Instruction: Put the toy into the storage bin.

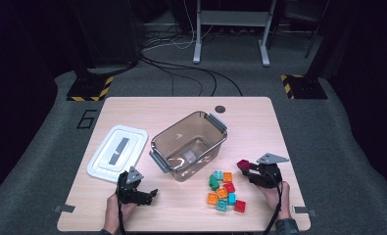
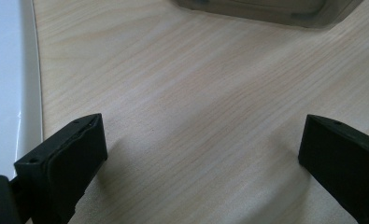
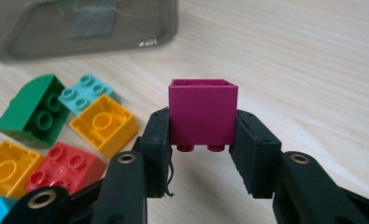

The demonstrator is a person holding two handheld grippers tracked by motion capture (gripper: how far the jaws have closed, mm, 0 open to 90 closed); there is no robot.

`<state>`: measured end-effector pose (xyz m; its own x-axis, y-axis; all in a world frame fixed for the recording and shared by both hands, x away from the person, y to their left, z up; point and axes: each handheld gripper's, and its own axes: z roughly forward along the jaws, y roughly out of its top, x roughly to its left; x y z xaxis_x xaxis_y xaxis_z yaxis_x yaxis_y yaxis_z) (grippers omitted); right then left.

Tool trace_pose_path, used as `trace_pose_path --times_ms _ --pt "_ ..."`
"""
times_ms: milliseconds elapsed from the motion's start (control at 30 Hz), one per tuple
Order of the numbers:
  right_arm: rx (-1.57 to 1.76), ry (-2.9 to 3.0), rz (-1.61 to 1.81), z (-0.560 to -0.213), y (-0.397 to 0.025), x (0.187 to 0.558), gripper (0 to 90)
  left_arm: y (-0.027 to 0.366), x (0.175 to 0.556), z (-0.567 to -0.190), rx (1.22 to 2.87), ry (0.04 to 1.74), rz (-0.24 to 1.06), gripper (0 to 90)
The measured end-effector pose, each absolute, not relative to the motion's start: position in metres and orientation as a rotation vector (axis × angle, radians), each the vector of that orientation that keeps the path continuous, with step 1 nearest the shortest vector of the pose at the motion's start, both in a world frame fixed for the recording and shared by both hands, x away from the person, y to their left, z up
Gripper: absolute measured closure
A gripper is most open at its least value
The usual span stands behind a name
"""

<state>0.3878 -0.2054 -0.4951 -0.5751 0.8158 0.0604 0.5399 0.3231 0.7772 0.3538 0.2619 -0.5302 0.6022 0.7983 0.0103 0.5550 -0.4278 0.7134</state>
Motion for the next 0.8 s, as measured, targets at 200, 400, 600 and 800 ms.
trace_pose_path --times_ms 200,400,600,800 --pt "1.218 2.207 1.133 -0.482 -0.207 0.389 58.5 0.262 0.354 -0.53 2.145 1.064 0.46 0.9" --pt "1.215 2.18 1.137 -0.465 -0.206 0.391 58.5 0.262 0.354 -0.53 2.144 1.063 0.462 0.9" --pt "1.204 2.146 1.159 -0.452 -0.205 0.392 58.5 0.262 0.354 -0.53 2.144 1.064 0.461 0.9" --pt "1.2 2.118 1.176 -0.441 -0.202 0.396 58.6 0.261 0.353 -0.53 2.144 1.062 0.468 0.9"
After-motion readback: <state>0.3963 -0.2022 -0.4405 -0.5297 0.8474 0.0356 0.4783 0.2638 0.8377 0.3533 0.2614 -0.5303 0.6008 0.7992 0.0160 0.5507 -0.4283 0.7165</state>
